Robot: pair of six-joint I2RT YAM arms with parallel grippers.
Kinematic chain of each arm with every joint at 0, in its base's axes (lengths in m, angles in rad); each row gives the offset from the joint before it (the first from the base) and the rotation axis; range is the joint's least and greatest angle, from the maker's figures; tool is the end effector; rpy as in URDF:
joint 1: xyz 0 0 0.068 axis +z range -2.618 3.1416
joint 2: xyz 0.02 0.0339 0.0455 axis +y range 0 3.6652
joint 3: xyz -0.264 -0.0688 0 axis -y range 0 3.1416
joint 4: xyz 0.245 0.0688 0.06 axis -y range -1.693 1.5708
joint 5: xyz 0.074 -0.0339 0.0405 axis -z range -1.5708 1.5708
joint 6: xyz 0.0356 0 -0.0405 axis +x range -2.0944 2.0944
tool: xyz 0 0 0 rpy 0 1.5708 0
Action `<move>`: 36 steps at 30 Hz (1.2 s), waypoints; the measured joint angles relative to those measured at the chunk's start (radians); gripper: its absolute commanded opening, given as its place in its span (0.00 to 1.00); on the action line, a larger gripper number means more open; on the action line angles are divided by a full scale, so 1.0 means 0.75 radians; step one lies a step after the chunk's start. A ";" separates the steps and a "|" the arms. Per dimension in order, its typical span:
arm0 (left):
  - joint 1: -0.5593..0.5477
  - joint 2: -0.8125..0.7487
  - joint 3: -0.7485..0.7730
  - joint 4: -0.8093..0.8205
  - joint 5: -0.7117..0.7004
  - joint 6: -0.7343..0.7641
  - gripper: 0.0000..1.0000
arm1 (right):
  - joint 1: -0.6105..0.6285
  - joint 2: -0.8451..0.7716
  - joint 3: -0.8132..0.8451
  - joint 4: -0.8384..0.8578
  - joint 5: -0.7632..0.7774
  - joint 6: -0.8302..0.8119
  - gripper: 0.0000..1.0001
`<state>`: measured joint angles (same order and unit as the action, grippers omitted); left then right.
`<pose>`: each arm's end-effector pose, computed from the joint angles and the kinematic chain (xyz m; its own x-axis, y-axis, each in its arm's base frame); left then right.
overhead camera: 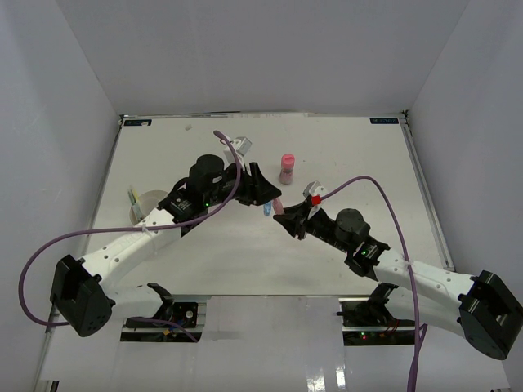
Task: Sort the stationery into containers
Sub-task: Close the pen cap on the pen.
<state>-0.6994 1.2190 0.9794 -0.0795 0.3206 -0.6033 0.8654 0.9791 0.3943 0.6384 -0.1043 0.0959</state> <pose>0.2098 -0.1912 0.3277 -0.6742 -0.1364 -0.7258 0.5555 0.5540 -0.6201 0.1394 0.1694 0.2533 -0.0444 0.0948 -0.9945 -0.8242 0.5592 0.0901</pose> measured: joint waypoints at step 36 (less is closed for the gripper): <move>-0.004 0.011 -0.277 0.335 -0.005 -0.276 0.10 | 0.000 -0.023 0.103 -0.431 0.092 -0.106 0.52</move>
<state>-0.7025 1.2270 0.7719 0.1715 0.3172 -0.8101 0.8654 0.9615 0.4717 0.3149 -0.0357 0.0162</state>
